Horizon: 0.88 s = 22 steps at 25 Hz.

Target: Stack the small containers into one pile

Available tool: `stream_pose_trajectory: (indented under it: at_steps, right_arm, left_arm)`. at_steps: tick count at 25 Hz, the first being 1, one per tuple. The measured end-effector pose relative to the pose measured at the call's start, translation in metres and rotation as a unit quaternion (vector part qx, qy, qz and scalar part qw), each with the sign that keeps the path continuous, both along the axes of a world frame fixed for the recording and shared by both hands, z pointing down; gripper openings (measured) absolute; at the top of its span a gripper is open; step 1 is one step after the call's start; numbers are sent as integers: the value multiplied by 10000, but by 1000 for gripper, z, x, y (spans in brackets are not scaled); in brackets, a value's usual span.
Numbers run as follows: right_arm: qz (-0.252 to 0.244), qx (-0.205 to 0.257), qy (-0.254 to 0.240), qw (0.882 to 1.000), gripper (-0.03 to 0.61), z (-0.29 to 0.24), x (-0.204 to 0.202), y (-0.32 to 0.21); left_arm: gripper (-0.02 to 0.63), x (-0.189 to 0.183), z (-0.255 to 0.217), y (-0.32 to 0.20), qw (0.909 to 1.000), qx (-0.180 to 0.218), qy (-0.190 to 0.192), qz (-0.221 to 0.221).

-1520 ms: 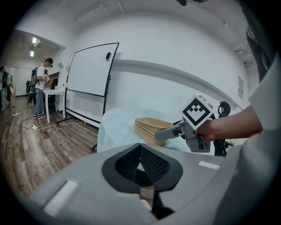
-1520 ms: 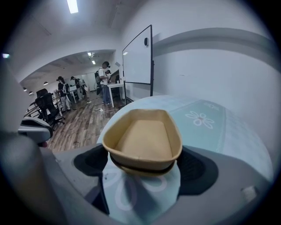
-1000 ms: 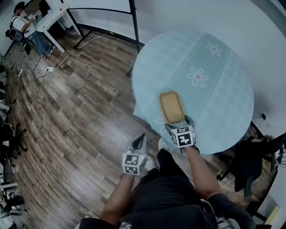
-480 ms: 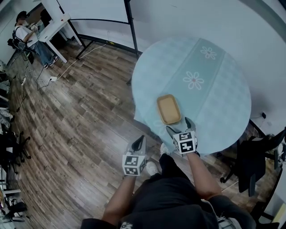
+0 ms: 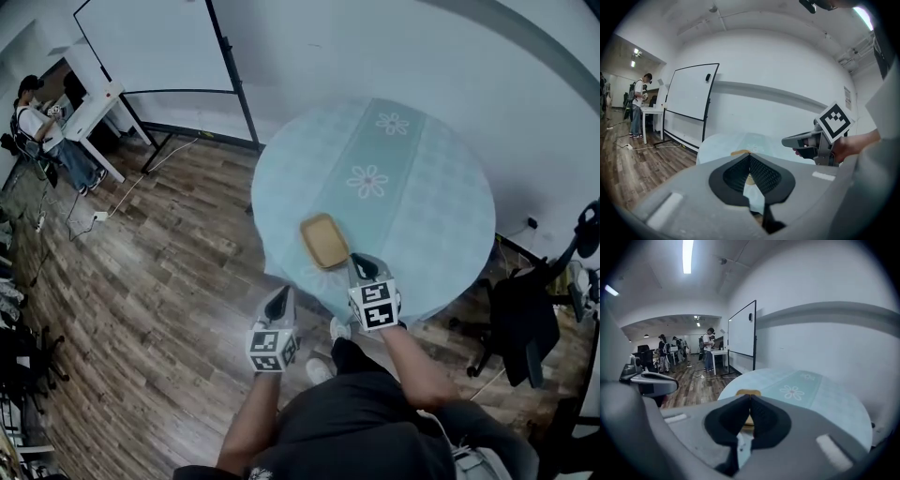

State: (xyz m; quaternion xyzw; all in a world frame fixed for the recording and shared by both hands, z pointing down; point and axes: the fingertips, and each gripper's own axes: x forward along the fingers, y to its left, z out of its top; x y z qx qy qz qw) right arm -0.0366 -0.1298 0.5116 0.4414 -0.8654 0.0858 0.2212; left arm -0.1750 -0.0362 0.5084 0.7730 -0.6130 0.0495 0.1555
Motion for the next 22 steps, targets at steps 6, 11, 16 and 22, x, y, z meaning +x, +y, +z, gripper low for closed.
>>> stream_pose_trajectory:
  at_steps: [6,11,16,22]
  right_arm:
    - [10,431,17,9991,3,-27,23,23]
    - [-63,638,-162,9978,2,-44,26,27]
    - [-203,647,-268,9973,2,-48,34,22]
    - [-407,754,-388,9956,2,-65,52,8]
  left_arm:
    - [-6,32,-24,7,9993,253,15,269]
    - [-6,38,-34,5,9991,295,-81,291]
    - [-6,53,-38,2,9992,227,-200,242]
    - [-6,71,-52,-8,9991,277,-321,81]
